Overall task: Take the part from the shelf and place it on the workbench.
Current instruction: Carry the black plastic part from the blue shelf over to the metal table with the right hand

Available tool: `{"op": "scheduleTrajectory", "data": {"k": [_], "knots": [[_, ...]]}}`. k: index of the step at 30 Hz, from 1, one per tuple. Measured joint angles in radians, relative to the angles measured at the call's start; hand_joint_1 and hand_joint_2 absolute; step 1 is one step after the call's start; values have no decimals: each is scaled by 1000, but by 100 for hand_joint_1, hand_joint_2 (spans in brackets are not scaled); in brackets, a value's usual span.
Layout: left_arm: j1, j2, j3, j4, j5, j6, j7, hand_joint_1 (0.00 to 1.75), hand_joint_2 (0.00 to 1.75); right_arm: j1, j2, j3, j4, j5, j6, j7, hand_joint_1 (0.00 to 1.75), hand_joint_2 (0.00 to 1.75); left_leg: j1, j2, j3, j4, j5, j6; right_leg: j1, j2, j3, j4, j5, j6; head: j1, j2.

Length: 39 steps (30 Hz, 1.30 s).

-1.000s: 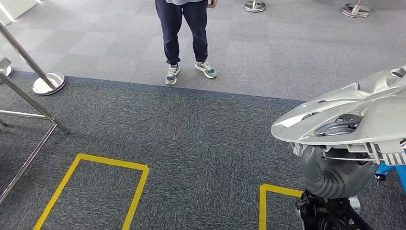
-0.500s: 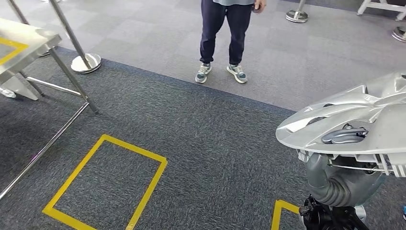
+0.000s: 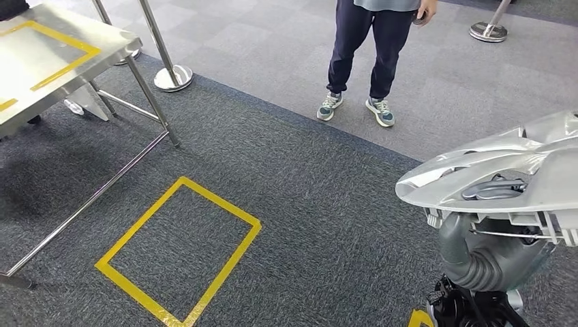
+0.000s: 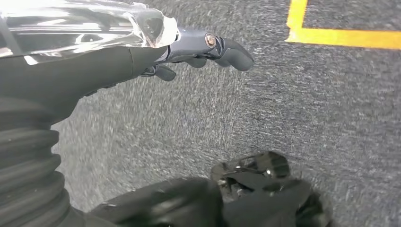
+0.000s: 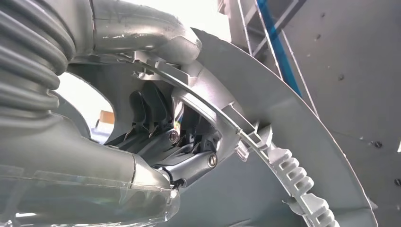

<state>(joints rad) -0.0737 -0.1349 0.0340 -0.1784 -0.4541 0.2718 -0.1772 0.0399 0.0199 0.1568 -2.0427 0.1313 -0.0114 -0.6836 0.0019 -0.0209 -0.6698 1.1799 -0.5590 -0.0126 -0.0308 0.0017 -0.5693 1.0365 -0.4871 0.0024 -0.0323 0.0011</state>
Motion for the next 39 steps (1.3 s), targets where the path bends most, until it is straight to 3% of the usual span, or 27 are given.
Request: {"op": "scheduleTrajectory", "data": {"k": [2,3,5,7,9,11,13,15,17,18,19,20,22,24,26,27,28,30,32,33,34,35,37,39], "knots": [[-4,-1,0,0,-1,0,-1,0,175,3,1,-1,0,0,0,0,175,175,2,14,-58,112,-38,-2,3,-29,1,0,-3,-3,-2,0],[-5,-1,0,-1,-2,-1,-1,0,175,4,2,-1,0,1,0,0,175,175,1,16,-62,120,-31,-2,4,-43,2,0,-5,-3,-3,0],[-4,0,0,-1,-5,-3,0,0,175,5,4,-1,-1,1,0,0,175,175,0,30,-8,19,31,3,5,-68,9,0,-10,-1,-3,0],[0,1,0,-1,-7,-6,1,0,175,5,7,-2,-3,2,0,0,175,175,-10,73,60,-111,76,14,9,-87,16,1,-17,5,-4,0],[1,3,0,-1,-7,-8,1,0,175,5,9,-3,-5,3,0,-1,175,175,-20,93,79,-156,80,24,12,-105,20,0,-21,14,-5,0],[3,6,0,-1,-8,-9,2,0,175,5,11,-3,-7,4,0,-2,175,175,-19,69,81,-163,83,34,11,-119,27,-3,-26,25,-5,0],[4,7,0,-1,-8,-9,4,0,175,4,12,-4,-10,5,0,-2,175,175,-11,45,90,-174,89,45,9,-82,20,27,-48,35,-2,0],[2,5,0,-1,-8,-9,4,0,175,4,11,-7,-13,6,0,-3,175,175,-6,21,95,-177,91,52,7,-25,-34,139,-103,40,5,0],[2,4,0,-1,-8,-10,5,0,175,5,8,-12,-14,7,-1,-3,175,175,-5,-5,95,-177,90,54,7,-10,-102,260,-141,43,9,0],[2,3,0,-1,-8,-10,5,0,175,6,8,-14,-14,7,-1,-3,175,175,-4,-20,96,-176,90,54,7,-8,-116,276,-133,43,9,0],[2,3,0,-1,-8,-10,6,0,175,7,7,-16,-14,7,-2,-3,175,175,-2,-35,98,-175,89,52,6,-6,-112,252,-106,43,9,0],[2,3,0,-1,-8,-10,7,0,175,7,6,-17,-15,7,-4,-3,175,175,0,-51,100,-173,87,49,4,1,-89,192,-66,44,9,0],[0,3,0,-1,-8,-10,7,0,175,7,5,-20,-17,7,-6,-3,175,175,2,-79,99,-165,80,39,-4,42,-33,59,-8,46,12,0],[-2,3,0,-1,-8,-10,7,0,175,10,4,-24,-19,7,-9,-4,175,175,3,-101,92,-160,78,27,-6,71,-8,3,2,41,14,0],[-2,3,0,-1,-8,-12,7,0,175,13,4,-26,-21,6,-14,-5,175,175,6,-117,86,-163,80,17,-3,56,-5,0,0,28,13,0],[-2,4,0,-1,-8,-14,7,0,175,13,4,-27,-23,6,-17,-5,175,175,6,-105,84,-159,78,13,-3,46,-3,-1,0,21,13,0],[-3,4,0,-1,-9,-17,7,0,175,14,5,-28,-26,6,-20,-6,175,175,4,-79,75,-140,66,9,-3,34,0,-2,0,14,9,0],[-5,5,0,-1,-11,-22,7,0,175,21,7,-32,-35,7,-26,-7,175,175,2,-11,24,-38,13,4,-1,8,3,-3,-4,4,0,0],[-10,5,0,-2,-12,-26,7,0,175,29,7,-37,-40,7,-31,-9,175,175,2,14,-46,95,-40,2,3,-21,5,-3,-7,-2,-6,0],[-12,5,0,-2,-13,-28,7,0,175,33,7,-39,-41,7,-32,-9,175,175,2,16,-64,128,-43,3,4,-35,6,-3,-10,-3,-7,0],[-13,5,0,-2,-14,-29,7,0,175,35,7,-40,-43,6,-33,-9,175,175,2,17,-59,117,-26,4,6,-48,9,-3,-12,-3,-7,0],[-13,5,0,-2,-14,-29,9,0,175,37,7,-41,-45,6,-35,-9,175,175,1,22,-34,67,6,8,7,-60,14,-3,-15,-2,-7,0],[-12,7,0,-2,-15,-30,12,0,175,40,7,-42,-53,6,-39,-9,175,175,-8,63,42,-78,67,21,11,-81,23,-3,-22,2,-8,0],[-14,8,0,-3,-14,-30,16,0,175,42,6,-45,-61,4,-40,-10,175,175,-19,93,78,-152,82,32,15,-100,28,-4,-28,11,-8,0]]}}
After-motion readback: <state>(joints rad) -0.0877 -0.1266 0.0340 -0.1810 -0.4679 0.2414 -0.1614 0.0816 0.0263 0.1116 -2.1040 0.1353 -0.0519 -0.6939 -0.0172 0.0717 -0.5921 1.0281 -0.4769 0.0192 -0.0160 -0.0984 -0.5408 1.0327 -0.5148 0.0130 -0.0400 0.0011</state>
